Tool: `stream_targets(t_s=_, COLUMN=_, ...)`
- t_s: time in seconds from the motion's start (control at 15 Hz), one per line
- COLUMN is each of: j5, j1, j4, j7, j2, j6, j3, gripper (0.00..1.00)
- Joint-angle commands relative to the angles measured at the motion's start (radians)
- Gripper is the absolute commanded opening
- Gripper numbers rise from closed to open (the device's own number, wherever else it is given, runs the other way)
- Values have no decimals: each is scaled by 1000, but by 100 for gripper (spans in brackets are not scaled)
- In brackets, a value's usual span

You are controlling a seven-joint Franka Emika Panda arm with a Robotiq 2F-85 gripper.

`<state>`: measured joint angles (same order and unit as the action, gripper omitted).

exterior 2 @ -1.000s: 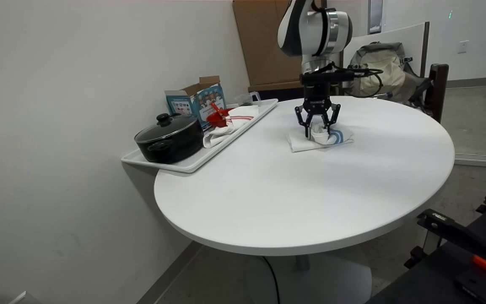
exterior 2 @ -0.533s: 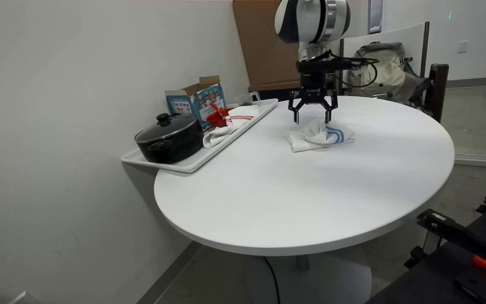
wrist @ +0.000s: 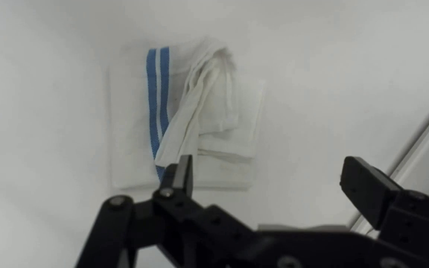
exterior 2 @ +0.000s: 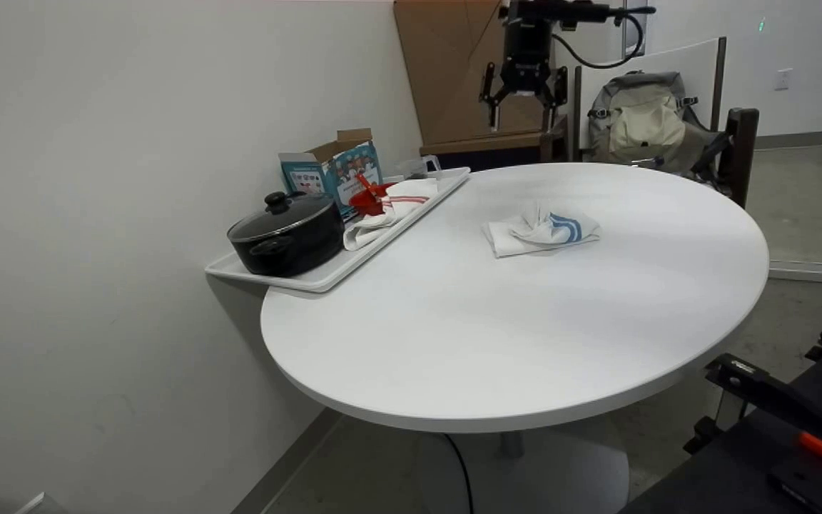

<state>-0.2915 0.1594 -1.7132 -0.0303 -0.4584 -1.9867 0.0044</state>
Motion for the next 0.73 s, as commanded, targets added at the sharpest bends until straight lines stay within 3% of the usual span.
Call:
stream_targets(t_s=0.0, j5=23, j1=16, j4=-94, j7=-125, j2=150, j6=169, j3=-12, gripper=100)
stream_targets(t_s=0.2, j5=113, j1=3, j4=-154, j7=-153, j2=257, j6=265, j3=-50, gripper=100)
stream_targets(t_s=0.47, j5=260, j1=-13, j4=-275, j7=-125, j2=419, j6=235, j3=-81, gripper=100)
stream_targets(t_s=0.53, j5=210, j1=-7, j4=-176, j7=-129, j2=313, j6=258, j3=-78, gripper=100)
stream_targets(t_s=0.67, j5=235, j1=-9, j4=-223, j7=-129, j2=376, j6=257, j3=-85, gripper=100)
